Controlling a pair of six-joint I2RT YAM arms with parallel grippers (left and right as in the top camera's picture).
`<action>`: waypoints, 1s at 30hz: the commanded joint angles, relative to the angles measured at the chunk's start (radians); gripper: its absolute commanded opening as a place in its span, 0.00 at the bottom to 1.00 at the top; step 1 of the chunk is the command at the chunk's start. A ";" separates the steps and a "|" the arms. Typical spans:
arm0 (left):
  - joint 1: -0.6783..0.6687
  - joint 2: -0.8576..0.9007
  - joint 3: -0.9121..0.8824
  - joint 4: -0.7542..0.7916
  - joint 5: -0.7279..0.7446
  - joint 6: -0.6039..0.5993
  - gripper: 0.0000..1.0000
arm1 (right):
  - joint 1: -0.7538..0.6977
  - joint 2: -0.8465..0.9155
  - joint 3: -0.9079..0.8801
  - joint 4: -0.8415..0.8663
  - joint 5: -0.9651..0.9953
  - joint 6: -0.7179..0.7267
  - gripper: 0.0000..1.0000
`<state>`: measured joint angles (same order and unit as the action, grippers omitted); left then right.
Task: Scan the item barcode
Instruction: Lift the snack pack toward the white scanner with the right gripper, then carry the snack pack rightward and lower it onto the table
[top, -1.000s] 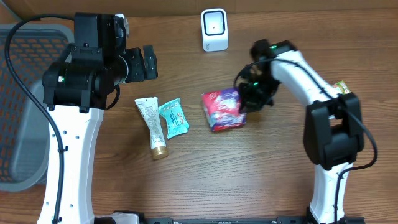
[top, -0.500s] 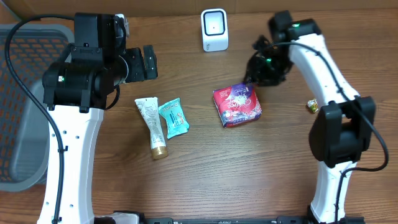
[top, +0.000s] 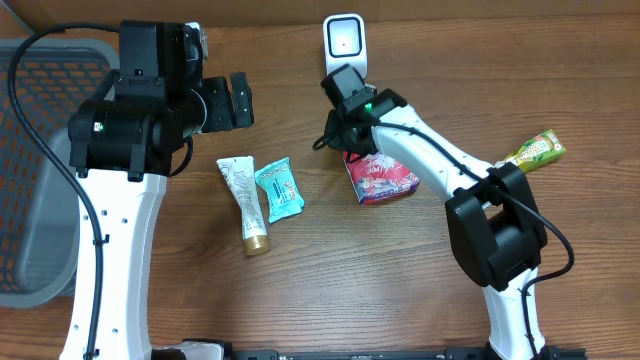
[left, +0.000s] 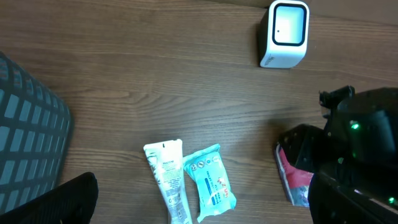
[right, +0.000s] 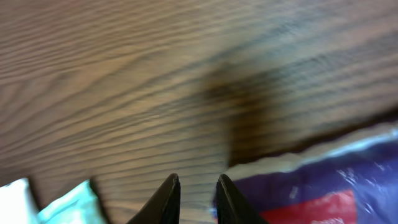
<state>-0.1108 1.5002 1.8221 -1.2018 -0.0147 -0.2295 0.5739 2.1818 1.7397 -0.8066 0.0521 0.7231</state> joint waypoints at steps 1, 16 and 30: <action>-0.001 0.005 0.014 0.001 0.007 0.013 0.99 | -0.007 -0.005 -0.020 -0.043 0.082 0.081 0.22; -0.001 0.005 0.014 0.001 0.007 0.013 1.00 | -0.126 -0.005 0.087 -0.590 -0.103 -0.442 0.21; -0.001 0.005 0.014 0.001 0.007 0.013 1.00 | -0.331 -0.266 0.115 -0.665 -0.158 -0.347 0.17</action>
<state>-0.1108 1.5002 1.8221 -1.2018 -0.0147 -0.2295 0.2699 2.0594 1.8198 -1.4742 -0.0822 0.3141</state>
